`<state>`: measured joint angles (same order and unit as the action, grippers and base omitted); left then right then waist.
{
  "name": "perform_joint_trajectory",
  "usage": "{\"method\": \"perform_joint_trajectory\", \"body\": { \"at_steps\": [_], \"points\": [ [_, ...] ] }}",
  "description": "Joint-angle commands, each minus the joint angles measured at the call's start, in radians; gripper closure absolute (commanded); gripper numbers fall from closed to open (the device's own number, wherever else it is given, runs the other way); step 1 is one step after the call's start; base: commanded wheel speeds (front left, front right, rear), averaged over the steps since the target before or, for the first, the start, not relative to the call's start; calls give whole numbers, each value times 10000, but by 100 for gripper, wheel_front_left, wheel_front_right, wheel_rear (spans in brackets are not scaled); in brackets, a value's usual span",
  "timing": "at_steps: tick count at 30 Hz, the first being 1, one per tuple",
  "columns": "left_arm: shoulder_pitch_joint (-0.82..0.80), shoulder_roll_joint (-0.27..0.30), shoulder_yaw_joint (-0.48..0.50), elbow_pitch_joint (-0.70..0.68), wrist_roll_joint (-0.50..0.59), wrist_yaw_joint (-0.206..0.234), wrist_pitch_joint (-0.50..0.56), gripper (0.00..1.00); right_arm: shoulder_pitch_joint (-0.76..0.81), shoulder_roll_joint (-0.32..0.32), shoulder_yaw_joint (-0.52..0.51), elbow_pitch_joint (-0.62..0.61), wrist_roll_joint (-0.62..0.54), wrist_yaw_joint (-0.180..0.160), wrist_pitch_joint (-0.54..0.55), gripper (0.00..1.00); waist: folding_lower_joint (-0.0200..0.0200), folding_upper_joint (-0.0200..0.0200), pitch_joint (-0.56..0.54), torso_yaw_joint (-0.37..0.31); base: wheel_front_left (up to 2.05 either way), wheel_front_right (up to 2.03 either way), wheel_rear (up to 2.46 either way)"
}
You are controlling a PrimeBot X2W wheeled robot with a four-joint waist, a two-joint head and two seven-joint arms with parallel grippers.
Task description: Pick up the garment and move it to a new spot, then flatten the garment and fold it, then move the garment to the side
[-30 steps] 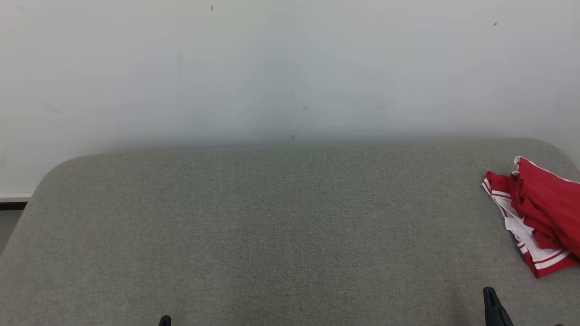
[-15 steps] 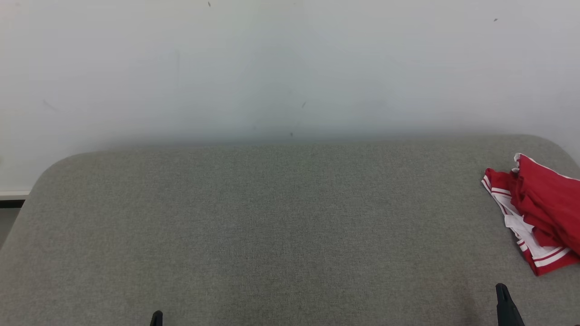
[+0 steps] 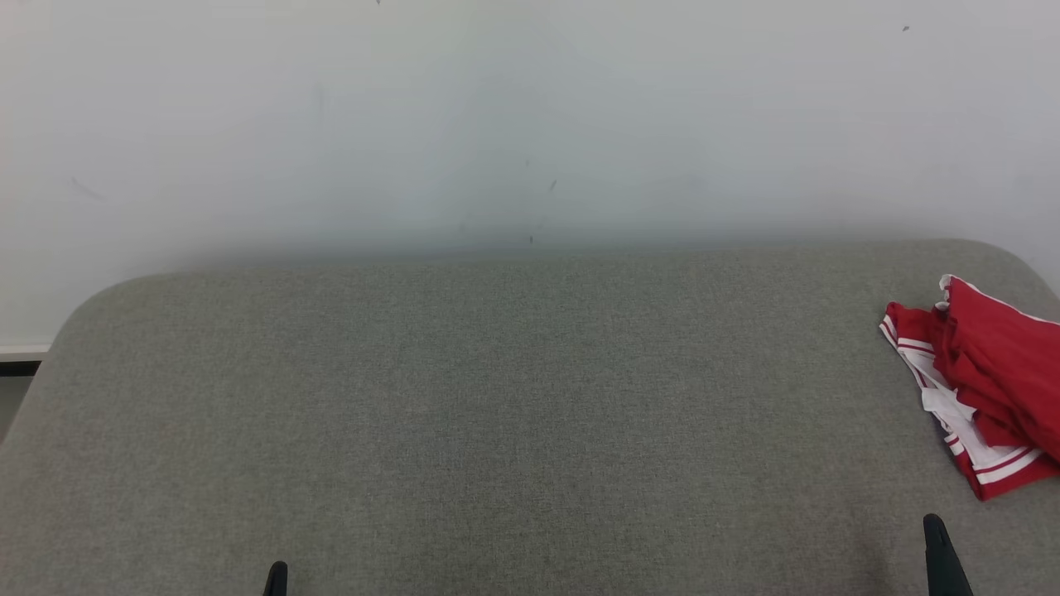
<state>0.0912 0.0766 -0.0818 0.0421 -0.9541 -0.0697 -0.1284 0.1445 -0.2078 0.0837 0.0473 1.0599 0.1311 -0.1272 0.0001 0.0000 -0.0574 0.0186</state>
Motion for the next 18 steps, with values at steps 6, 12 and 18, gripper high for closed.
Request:
{"method": "perform_joint_trajectory", "body": {
  "at_steps": [6, 12, 18],
  "points": [
    [-290, 107, 54, -21, -960, -79, 150, 100, -224, -113, -154, -127, 993, -2, 141, 100, -1, 0, 48, -16, 0, 0, 0],
    [-361, 130, 70, 16, -1678, -86, 277, 100, -265, -138, -235, -133, 1730, -2, 246, 100, -1, 0, 93, -30, 0, 0, 0],
    [-421, 153, 90, 55, -2448, -110, 405, 100, -308, -168, -322, -138, 2528, -2, 357, 100, -1, 0, 146, -48, 0, 0, 0]
  ]
}}
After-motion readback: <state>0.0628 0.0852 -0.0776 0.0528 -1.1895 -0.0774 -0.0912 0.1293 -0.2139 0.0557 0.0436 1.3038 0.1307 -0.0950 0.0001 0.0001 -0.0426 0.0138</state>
